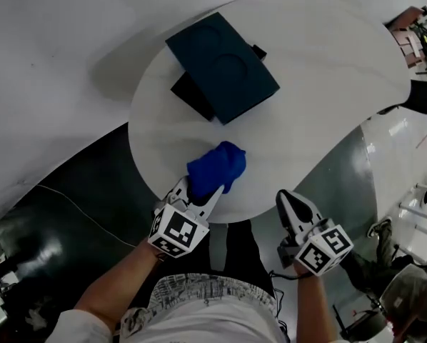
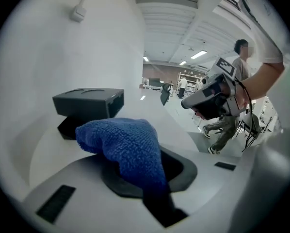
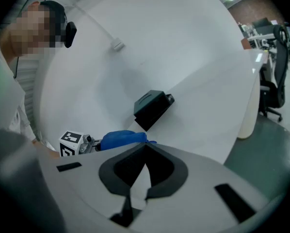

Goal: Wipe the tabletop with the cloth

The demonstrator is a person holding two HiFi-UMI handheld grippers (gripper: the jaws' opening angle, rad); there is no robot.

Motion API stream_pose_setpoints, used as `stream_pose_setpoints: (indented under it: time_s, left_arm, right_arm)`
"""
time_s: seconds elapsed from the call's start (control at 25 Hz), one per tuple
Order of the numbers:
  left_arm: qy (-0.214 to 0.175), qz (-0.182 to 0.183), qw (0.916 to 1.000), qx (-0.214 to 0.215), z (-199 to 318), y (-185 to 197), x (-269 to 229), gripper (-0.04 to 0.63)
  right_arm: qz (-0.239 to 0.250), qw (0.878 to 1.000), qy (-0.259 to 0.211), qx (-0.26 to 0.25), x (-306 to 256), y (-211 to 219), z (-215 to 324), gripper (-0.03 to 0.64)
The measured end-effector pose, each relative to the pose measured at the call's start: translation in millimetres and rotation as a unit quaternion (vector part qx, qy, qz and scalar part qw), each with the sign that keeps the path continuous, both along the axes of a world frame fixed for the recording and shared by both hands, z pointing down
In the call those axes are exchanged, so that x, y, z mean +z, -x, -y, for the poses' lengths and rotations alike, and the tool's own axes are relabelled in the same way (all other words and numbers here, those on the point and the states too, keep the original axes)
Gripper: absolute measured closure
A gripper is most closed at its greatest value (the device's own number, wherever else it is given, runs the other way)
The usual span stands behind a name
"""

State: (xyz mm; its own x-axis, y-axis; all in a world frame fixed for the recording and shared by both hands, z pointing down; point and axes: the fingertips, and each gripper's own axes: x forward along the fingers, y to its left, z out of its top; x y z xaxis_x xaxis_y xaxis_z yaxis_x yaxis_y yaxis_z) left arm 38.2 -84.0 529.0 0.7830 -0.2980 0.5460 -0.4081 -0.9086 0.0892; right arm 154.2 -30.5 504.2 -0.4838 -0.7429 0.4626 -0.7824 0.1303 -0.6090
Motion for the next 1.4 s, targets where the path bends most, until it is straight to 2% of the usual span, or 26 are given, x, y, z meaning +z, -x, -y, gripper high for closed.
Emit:
stream_pose_setpoints:
  time_s: [0.36,0.64,0.92,1.2,1.4]
  left_arm:
    - [0.012,0.019,0.996,-0.086,6.6,127.1,13.0,0.52]
    - [0.024,0.034,0.9925,-0.115,-1.8,184.6,36.6,0.52]
    - [0.041,0.046,0.992,-0.111,-6.3,192.4,55.0,0.52]
    - [0.038,0.064,0.9925,-0.098,-13.6,176.3,59.8,0.522]
    - [0.037,0.078,0.9937,-0.072,-25.6,154.8,59.7,0.522]
  right_arm:
    - [0.003,0.997,0.003,-0.076,4.4,97.7,34.0,0.611]
    - [0.001,0.994,0.013,-0.105,16.5,143.9,35.4,0.611]
    - [-0.003,0.994,0.022,-0.107,23.0,153.0,34.3,0.611]
    - [-0.001,0.995,0.019,-0.093,22.8,134.3,28.8,0.611]
    - [0.002,0.997,0.018,-0.078,21.8,113.9,18.1,0.611]
